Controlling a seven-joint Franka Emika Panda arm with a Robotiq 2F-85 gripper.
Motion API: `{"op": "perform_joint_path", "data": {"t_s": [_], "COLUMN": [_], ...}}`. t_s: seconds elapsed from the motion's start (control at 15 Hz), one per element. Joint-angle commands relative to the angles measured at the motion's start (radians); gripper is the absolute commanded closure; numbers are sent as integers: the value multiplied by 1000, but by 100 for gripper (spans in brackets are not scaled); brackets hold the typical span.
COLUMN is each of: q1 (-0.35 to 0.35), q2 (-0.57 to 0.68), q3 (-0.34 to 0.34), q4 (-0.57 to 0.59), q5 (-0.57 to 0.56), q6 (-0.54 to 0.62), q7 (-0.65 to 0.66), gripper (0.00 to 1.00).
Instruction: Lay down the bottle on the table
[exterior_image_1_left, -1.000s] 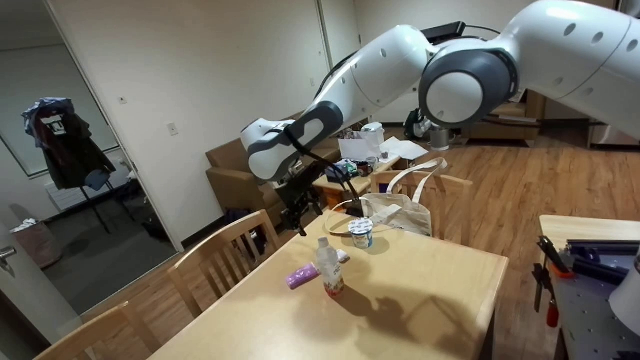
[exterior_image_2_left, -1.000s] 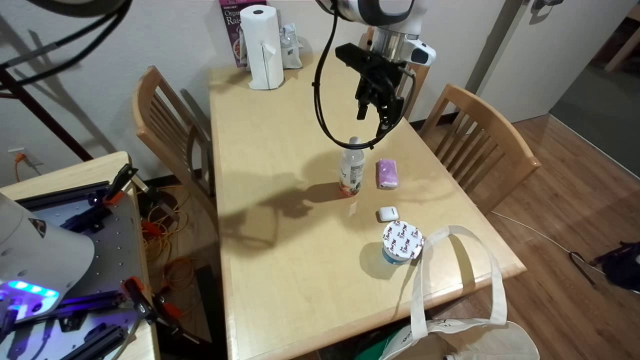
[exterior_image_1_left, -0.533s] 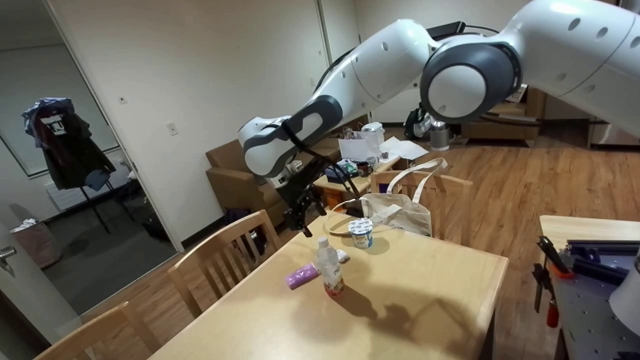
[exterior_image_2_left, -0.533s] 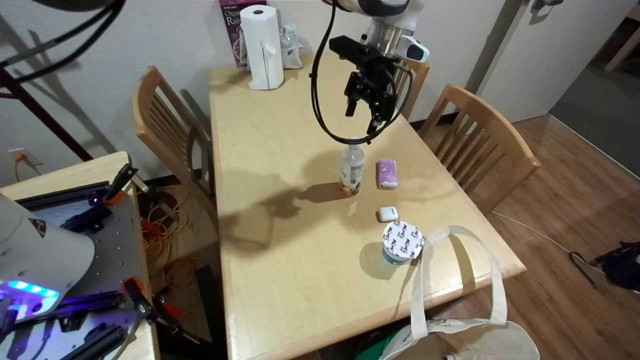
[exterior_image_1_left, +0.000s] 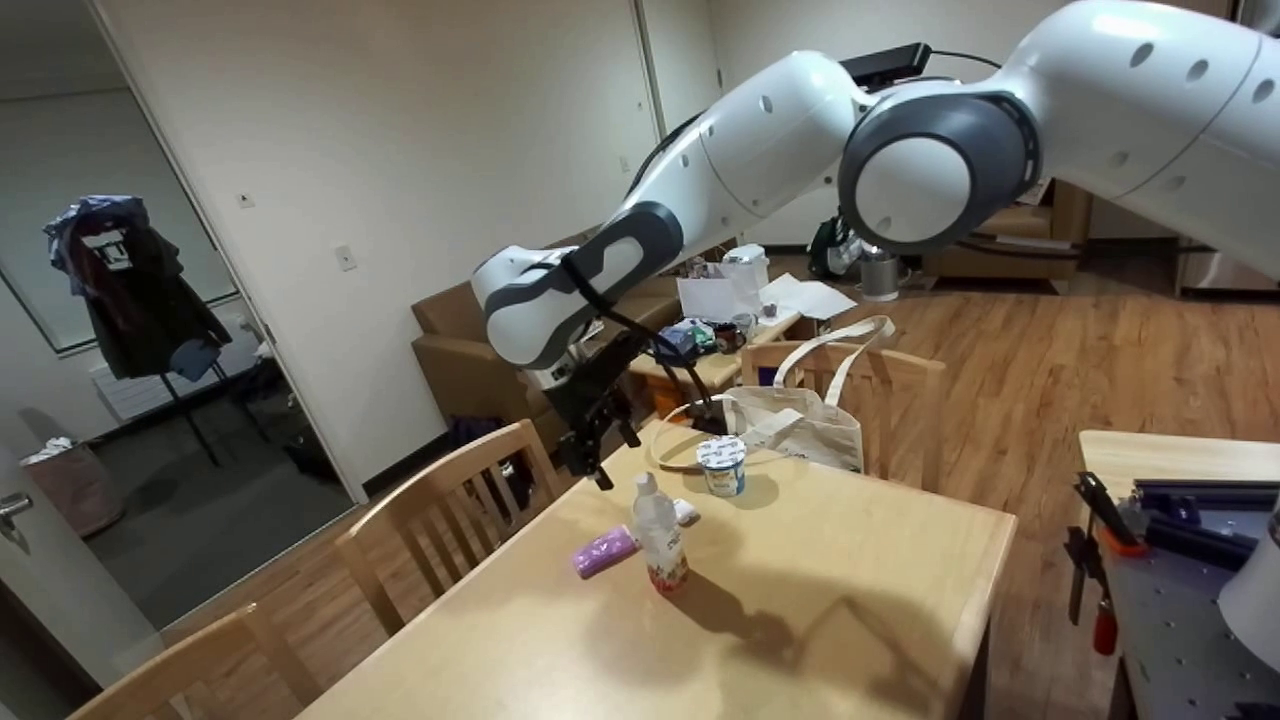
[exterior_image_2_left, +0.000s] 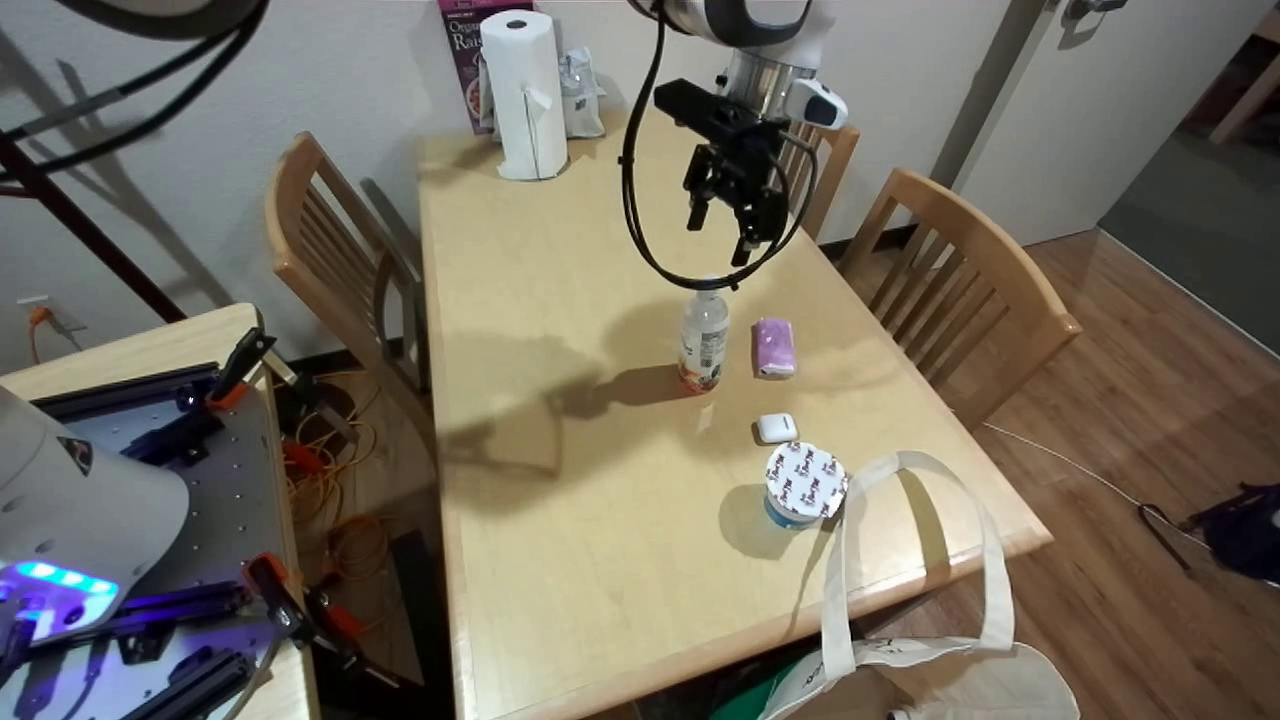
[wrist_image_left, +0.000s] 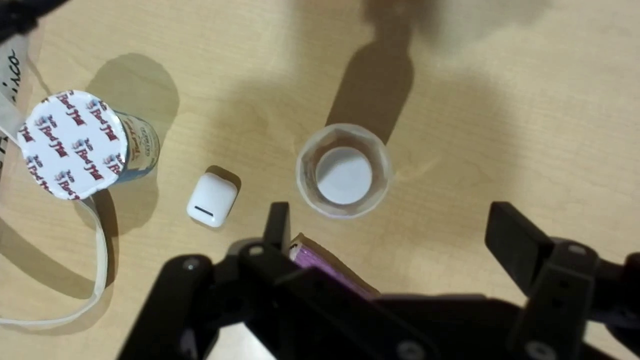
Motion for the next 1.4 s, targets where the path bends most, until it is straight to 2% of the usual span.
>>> {"op": "perform_joint_path", "data": {"t_s": [0.0, 0.2, 0.8, 0.87, 0.93, 1.33], "q1": [-18, -20, -41, -43, -43, -41], "q2": [25, 34, 66, 62, 55, 56], "q3": [17, 13, 6, 8, 9, 15], "q4": [4, -7, 1, -5, -13, -14], "q5": [19, 19, 25, 27, 26, 22], "q6": [79, 101, 68, 67, 69, 73], "q7": [-4, 3, 27, 26, 21, 5], "gripper": [0, 0, 0, 18, 27, 67]}}
